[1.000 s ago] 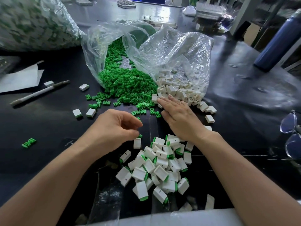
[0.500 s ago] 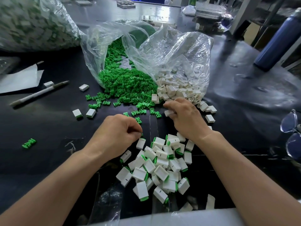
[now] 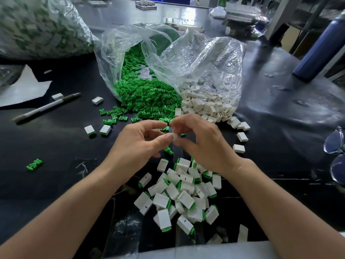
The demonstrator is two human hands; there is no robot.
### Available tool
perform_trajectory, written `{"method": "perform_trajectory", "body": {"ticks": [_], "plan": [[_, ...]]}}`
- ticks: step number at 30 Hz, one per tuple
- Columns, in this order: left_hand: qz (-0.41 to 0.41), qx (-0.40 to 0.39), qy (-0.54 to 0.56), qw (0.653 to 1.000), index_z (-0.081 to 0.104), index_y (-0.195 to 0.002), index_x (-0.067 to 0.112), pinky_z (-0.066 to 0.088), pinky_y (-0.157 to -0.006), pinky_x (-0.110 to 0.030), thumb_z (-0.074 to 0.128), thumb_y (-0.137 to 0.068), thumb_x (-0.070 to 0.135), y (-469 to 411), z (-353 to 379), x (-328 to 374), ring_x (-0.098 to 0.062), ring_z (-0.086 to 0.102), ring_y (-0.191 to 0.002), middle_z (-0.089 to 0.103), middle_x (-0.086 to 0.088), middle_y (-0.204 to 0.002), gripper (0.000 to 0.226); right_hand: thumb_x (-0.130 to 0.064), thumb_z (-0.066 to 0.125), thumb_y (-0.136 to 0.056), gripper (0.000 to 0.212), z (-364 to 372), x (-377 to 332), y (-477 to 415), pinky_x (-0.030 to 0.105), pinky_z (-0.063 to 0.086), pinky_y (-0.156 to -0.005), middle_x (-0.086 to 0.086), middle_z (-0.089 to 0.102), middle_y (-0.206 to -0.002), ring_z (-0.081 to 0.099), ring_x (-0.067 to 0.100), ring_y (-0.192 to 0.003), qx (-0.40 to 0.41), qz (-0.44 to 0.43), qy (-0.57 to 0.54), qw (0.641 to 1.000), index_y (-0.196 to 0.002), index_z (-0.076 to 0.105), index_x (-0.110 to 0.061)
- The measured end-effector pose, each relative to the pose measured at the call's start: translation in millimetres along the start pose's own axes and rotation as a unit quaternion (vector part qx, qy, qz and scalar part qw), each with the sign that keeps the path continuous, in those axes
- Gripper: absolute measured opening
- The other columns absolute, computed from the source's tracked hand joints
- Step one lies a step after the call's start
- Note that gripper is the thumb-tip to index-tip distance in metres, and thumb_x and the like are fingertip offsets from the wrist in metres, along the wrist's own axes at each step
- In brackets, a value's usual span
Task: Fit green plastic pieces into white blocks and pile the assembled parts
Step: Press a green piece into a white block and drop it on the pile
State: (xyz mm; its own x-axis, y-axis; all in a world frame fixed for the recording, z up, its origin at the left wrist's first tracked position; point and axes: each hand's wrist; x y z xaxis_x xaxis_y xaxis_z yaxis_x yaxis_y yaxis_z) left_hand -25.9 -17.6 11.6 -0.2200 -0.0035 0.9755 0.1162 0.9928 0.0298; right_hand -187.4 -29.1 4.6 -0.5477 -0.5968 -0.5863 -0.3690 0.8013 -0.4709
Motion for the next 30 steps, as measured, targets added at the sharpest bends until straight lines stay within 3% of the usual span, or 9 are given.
{"method": "perform_trajectory", "body": {"ticks": [4, 7, 9, 11, 15, 18, 20, 26, 30], "plan": [[0.003, 0.020, 0.033, 0.999, 0.069, -0.082, 0.013, 0.053, -0.054, -0.016, 0.067, -0.078, 0.001, 0.3, 0.7, 1.9, -0.006, 0.063, -0.056, 0.069, -0.005, -0.067, 0.013, -0.003, 0.066, -0.079, 0.022, 0.8, -0.4, 0.0, 0.016, 0.047, -0.077, -0.002, 0.060, -0.088, 0.057, 0.007, -0.081, 0.005, 0.036, -0.030, 0.999, -0.101, 0.064, 0.000], [-0.005, 0.051, 0.081, 0.995, 0.067, -0.083, 0.009, 0.052, -0.055, -0.015, 0.062, -0.081, -0.008, -2.8, -3.6, 2.4, -0.006, 0.064, -0.057, 0.068, -0.008, -0.073, 0.018, -0.012, 0.064, -0.084, 0.007, -6.0, 5.9, -1.6, 0.013, 0.043, -0.066, -0.003, 0.064, -0.076, 0.053, 0.003, -0.062, 0.062, 0.118, 0.012, 0.991, -0.087, 0.068, -0.007], [-0.010, 0.048, 0.096, 0.994, 0.066, -0.083, 0.007, 0.054, -0.055, -0.017, 0.061, -0.081, -0.008, -3.0, -5.0, 2.6, -0.008, 0.065, -0.058, 0.067, -0.008, -0.074, 0.017, -0.025, 0.062, -0.086, 0.019, -9.0, 12.0, -3.2, 0.012, 0.035, -0.054, -0.009, 0.054, -0.058, 0.043, 0.000, -0.053, 0.088, 0.163, 0.054, 0.981, -0.071, 0.062, -0.013], [-0.009, 0.044, 0.084, 0.995, 0.065, -0.082, 0.009, 0.055, -0.056, -0.019, 0.062, -0.082, -0.005, -2.3, -4.7, 2.1, -0.009, 0.066, -0.060, 0.068, -0.007, -0.075, 0.014, -0.027, 0.058, -0.089, 0.024, -9.7, 16.4, -4.1, 0.014, 0.029, -0.050, -0.013, 0.044, -0.054, 0.039, 0.001, -0.052, 0.096, 0.189, 0.070, 0.975, -0.068, 0.053, -0.017], [-0.017, 0.047, 0.079, 0.996, 0.062, -0.082, 0.010, 0.056, -0.057, -0.022, 0.063, -0.082, -0.001, -1.9, -3.5, 2.4, -0.011, 0.068, -0.063, 0.069, -0.009, -0.079, 0.011, -0.014, 0.054, -0.091, 0.011, -6.9, 20.3, -3.8, 0.019, 0.035, -0.067, -0.008, 0.058, -0.078, 0.050, 0.007, -0.072, 0.073, 0.193, 0.069, 0.976, -0.089, 0.064, -0.013], [-0.022, 0.049, 0.083, 0.995, 0.061, -0.083, 0.009, 0.055, -0.057, -0.023, 0.062, -0.082, -0.002, -1.3, -3.2, 3.7, -0.011, 0.067, -0.062, 0.069, -0.010, -0.080, 0.011, -0.019, 0.056, -0.090, 0.031, -0.8, 22.7, -3.7, 0.024, 0.036, -0.092, 0.000, 0.057, -0.111, 0.050, 0.014, -0.102, -0.019, 0.200, 0.107, 0.974, -0.121, 0.059, -0.014], [-0.025, 0.040, 0.091, 0.995, 0.062, -0.085, 0.008, 0.055, -0.057, -0.022, 0.062, -0.082, -0.002, -0.8, -2.2, 4.9, -0.011, 0.067, -0.061, 0.069, -0.011, -0.081, 0.011, -0.026, 0.057, -0.089, 0.041, 2.5, 24.9, -4.8, 0.028, 0.031, -0.098, 0.002, 0.052, -0.119, 0.044, 0.018, -0.113, -0.077, 0.203, 0.156, 0.964, -0.129, 0.052, -0.019], [-0.029, 0.022, 0.100, 0.994, 0.067, -0.088, 0.006, 0.055, -0.056, -0.018, 0.063, -0.078, -0.007, 1.1, -1.6, 6.8, -0.008, 0.067, -0.061, 0.069, -0.006, -0.076, 0.016, -0.025, 0.057, -0.089, 0.023, 0.7, 23.7, -6.0, 0.030, 0.035, -0.091, 0.004, 0.057, -0.106, 0.050, 0.021, -0.104, -0.082, 0.181, 0.185, 0.962, -0.109, 0.066, -0.016], [-0.026, 0.012, 0.095, 0.995, 0.067, -0.080, 0.008, 0.054, -0.056, -0.017, 0.064, -0.076, -0.009, 1.8, -2.2, 6.2, -0.008, 0.067, -0.062, 0.070, -0.003, -0.068, 0.018, -0.020, 0.050, -0.094, 0.022, -3.5, 20.4, -4.6, 0.029, 0.038, -0.082, 0.006, 0.063, -0.095, 0.055, 0.020, -0.089, -0.015, 0.168, 0.135, 0.976, -0.096, 0.067, -0.007]]}}
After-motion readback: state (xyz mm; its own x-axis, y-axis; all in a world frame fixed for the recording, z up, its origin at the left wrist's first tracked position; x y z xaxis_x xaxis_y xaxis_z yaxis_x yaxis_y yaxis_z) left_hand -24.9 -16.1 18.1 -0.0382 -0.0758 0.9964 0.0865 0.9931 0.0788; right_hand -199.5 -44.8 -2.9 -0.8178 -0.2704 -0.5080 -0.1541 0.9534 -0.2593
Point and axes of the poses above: each hand's wrist, its own y-axis away from the middle knuckle, its own z-axis out of the palm, x = y × z
